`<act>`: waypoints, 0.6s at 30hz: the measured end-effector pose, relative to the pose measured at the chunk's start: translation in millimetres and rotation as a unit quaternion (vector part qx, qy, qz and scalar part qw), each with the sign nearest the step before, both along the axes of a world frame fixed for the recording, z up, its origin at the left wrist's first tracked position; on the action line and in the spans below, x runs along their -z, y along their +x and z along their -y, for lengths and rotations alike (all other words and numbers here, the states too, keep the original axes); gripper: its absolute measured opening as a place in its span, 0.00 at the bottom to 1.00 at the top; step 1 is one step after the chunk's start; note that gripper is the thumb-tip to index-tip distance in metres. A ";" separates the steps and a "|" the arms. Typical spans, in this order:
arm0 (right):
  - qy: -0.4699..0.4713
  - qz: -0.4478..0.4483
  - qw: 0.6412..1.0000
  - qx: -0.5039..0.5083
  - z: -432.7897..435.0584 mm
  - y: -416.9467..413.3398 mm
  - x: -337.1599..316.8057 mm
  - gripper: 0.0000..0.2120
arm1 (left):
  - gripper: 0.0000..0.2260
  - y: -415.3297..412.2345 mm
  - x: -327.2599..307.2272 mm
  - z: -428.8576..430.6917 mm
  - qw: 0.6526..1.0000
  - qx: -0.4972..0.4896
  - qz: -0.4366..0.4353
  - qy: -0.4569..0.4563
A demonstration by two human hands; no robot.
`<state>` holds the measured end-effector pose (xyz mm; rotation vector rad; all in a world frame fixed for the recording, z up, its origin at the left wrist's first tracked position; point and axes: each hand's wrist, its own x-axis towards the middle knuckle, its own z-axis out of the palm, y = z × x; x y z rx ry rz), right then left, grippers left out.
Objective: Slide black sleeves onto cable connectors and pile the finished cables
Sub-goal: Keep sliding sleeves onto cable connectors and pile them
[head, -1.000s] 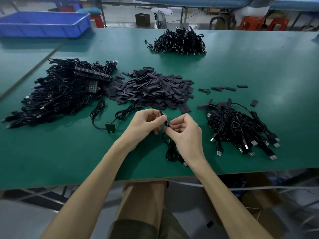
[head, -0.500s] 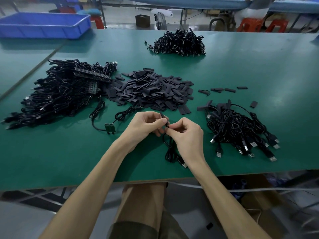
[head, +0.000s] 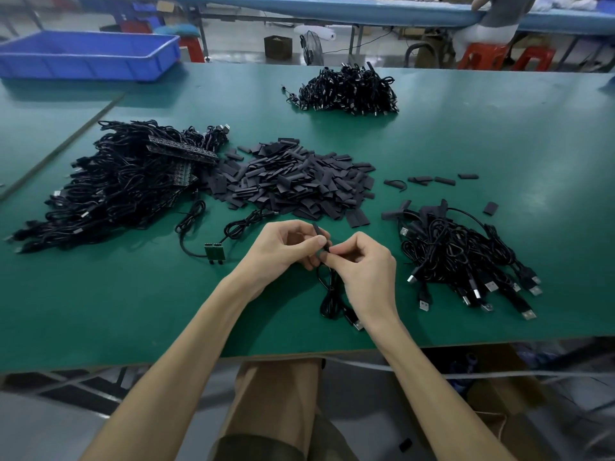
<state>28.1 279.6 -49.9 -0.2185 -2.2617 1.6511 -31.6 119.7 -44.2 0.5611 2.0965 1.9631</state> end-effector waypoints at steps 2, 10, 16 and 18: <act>-0.001 0.004 1.000 0.001 0.3 -0.5 -0.4 0.10 | 0.03 -0.8 0.5 0.1 1.000 -0.001 -0.003 0.001; -0.003 0.010 1.000 0.007 1.3 -1.2 -2.2 0.10 | 0.06 -1.9 1.5 2.2 1.000 0.006 -0.015 -0.009; -0.006 0.011 1.000 0.010 1.1 -1.5 -2.5 0.09 | 0.06 -1.7 2.3 2.0 1.000 0.010 -0.021 -0.009; -0.011 0.013 1.000 0.011 0.9 -1.4 -2.7 0.09 | 0.06 -1.2 2.5 1.9 1.000 0.011 -0.023 -0.008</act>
